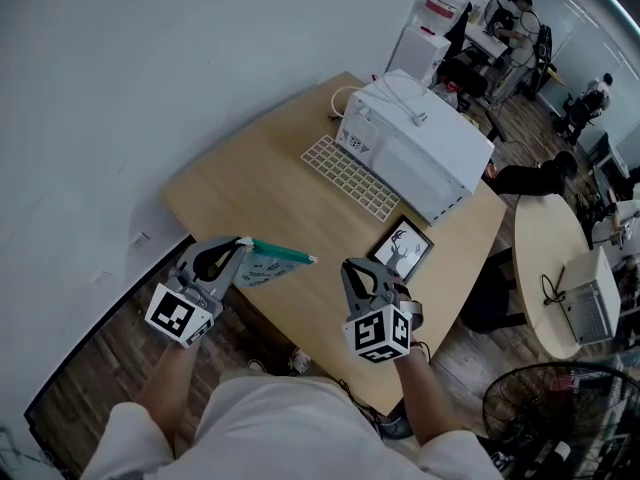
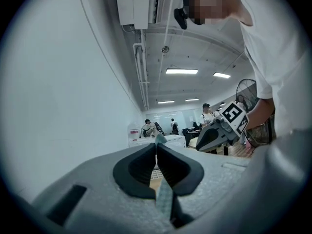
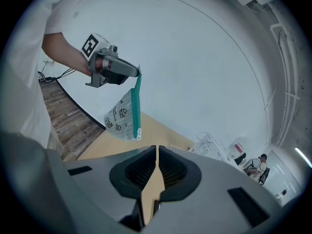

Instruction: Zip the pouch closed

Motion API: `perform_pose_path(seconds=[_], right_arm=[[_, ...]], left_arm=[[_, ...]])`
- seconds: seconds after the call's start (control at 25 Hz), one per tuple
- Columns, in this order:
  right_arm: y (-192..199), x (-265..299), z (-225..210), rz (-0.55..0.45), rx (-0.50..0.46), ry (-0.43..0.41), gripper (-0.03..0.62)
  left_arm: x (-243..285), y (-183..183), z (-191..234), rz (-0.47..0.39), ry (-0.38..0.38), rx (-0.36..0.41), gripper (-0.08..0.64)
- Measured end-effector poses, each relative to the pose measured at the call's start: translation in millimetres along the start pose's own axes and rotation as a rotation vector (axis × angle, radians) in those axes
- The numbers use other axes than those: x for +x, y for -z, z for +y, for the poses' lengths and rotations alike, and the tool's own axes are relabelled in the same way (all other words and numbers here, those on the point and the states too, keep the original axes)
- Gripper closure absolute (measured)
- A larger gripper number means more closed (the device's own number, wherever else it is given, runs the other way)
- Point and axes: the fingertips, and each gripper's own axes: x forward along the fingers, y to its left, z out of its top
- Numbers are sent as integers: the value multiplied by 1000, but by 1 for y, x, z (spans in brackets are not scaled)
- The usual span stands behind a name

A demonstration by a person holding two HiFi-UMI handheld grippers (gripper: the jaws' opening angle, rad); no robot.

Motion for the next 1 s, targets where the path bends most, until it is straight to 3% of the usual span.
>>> perform_pose_path(seconds=[0.16, 0.32, 0.44, 0.76, 1.0], right_arm=[[4, -11, -5, -15, 85, 30, 574], [-4, -29, -12, -89, 287, 64, 589], [-8, -43, -16, -133, 384, 99, 589], [1, -94, -48, -224, 489, 215, 591], [30, -133, -66, -194, 555, 320, 591]], left_arm=[[-14, 6, 11, 10, -55, -33, 541], [-30, 5, 27, 2, -120, -57, 541], [-40, 3, 36, -3, -160, -69, 541], [-62, -9, 48, -21, -236, -76, 541], [-90, -15, 59, -20, -311, -70, 541]])
